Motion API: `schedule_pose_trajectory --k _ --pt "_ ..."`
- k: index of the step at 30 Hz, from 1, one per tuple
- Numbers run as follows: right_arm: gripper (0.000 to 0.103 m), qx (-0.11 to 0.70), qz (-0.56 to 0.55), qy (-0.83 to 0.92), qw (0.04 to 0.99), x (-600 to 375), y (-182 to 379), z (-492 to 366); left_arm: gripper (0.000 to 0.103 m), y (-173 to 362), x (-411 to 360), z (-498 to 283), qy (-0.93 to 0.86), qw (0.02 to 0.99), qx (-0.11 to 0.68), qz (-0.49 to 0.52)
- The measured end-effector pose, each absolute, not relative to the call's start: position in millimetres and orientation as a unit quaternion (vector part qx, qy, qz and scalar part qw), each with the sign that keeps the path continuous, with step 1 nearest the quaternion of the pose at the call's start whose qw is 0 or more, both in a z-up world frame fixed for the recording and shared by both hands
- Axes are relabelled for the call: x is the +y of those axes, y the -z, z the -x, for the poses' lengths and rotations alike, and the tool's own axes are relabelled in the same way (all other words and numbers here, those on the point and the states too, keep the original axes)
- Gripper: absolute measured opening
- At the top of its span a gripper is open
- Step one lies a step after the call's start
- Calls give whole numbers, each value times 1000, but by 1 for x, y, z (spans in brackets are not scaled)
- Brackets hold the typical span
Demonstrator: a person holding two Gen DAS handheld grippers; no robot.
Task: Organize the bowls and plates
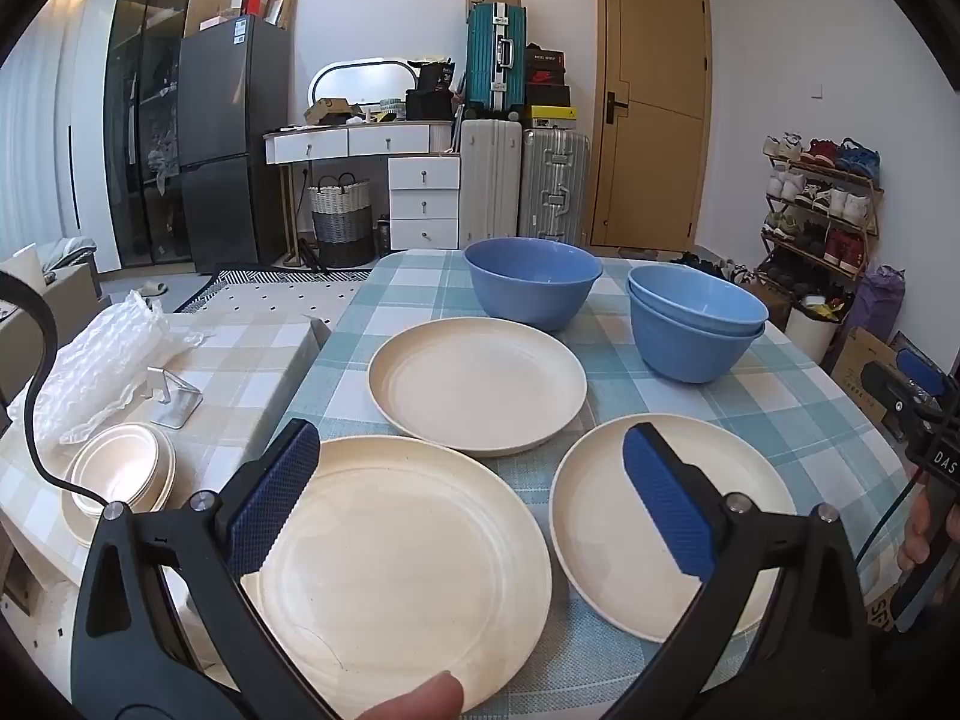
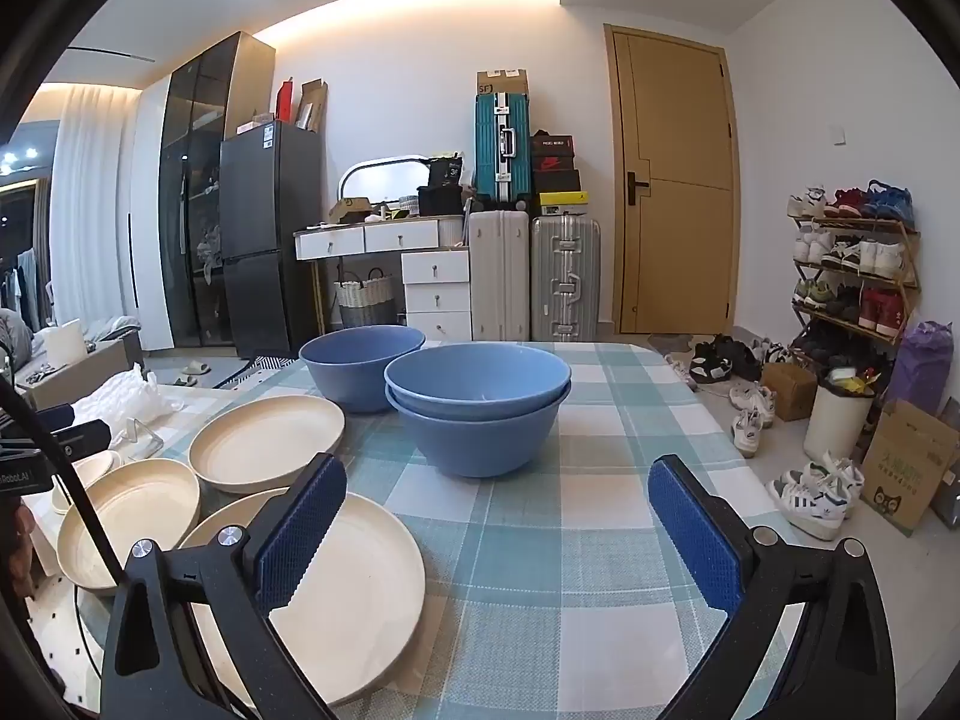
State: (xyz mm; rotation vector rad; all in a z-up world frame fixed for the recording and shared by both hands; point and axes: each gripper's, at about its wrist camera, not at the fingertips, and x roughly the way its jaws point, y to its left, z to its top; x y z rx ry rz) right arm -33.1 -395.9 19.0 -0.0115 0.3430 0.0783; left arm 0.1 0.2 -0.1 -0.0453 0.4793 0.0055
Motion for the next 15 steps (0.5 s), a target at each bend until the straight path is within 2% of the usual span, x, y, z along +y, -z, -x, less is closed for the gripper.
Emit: schedule_pose_trajectory --k 15 --pt "103 171 4 -39 985 -396 -19 33 101 -2 -1 2 -2 971 238 22"
